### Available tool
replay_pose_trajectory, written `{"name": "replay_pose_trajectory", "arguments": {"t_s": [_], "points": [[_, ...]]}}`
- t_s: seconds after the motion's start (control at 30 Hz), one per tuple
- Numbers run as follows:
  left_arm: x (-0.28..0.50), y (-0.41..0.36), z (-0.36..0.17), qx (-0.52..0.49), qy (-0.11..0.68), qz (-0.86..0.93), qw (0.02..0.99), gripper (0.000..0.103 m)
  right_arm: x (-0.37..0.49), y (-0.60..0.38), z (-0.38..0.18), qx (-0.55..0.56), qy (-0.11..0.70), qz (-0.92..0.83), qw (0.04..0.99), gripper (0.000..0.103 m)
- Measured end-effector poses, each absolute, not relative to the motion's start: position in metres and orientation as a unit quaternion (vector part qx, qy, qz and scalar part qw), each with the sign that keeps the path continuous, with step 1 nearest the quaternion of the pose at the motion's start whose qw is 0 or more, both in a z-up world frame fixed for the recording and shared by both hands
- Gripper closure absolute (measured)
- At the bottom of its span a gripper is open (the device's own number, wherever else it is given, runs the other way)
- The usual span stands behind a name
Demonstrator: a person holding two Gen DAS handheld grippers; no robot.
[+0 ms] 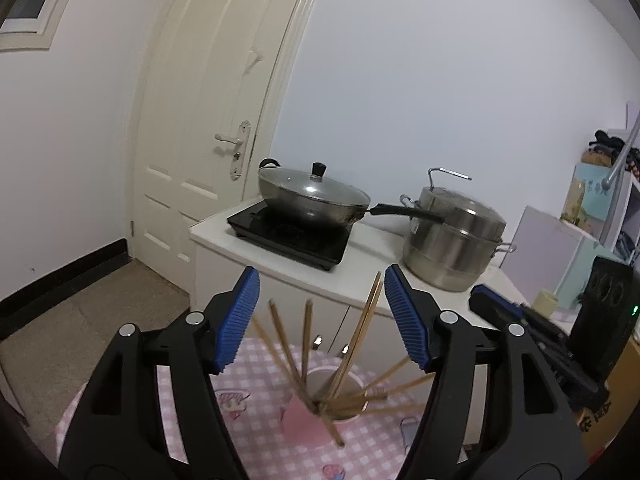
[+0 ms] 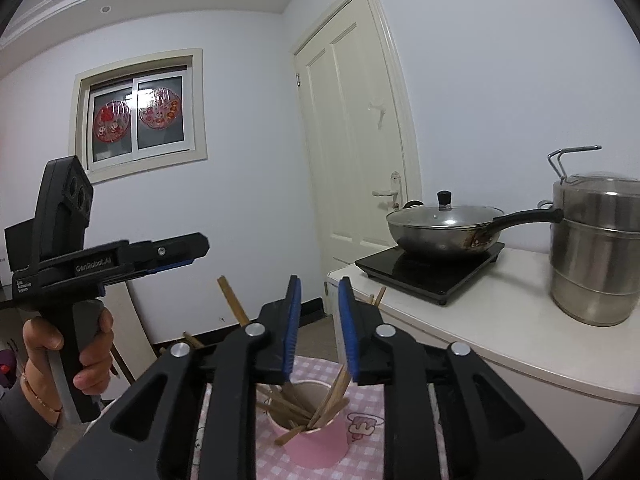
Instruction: Organize utensils
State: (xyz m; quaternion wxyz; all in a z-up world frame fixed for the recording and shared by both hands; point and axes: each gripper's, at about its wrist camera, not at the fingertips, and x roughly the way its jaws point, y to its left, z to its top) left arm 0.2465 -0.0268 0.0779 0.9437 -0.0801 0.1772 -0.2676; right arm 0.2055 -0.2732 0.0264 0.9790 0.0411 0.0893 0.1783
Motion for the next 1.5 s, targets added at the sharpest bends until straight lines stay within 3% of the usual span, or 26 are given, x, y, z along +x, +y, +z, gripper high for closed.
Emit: {"name": "replay_pose_trajectory", "arguments": {"t_s": [0.73,0.93,1.23,1.5], "points": [[0.144,0.009,0.01,-0.033,0.195,-0.147,0.969,0.023,0.122,-0.227,-0.032,0.012,0.143,0.111,0.983,0.052],[0.111,0.013,0.001,-0.034,0.184,-0.114,0.976,0.021,0.094,-0.229,-0.045,0.036,0.146,0.077,0.986,0.034],[0.061,0.019,-0.001,-0.045,0.138,-0.09,0.985,0.014,0.064,-0.223,-0.048,0.037,0.141,0.068,0.987,0.017],[0.039,0.016,0.001,-0.026,0.121,-0.094,0.988,0.012,0.041,-0.207,-0.038,0.015,0.112,0.064,0.992,0.01]]}}
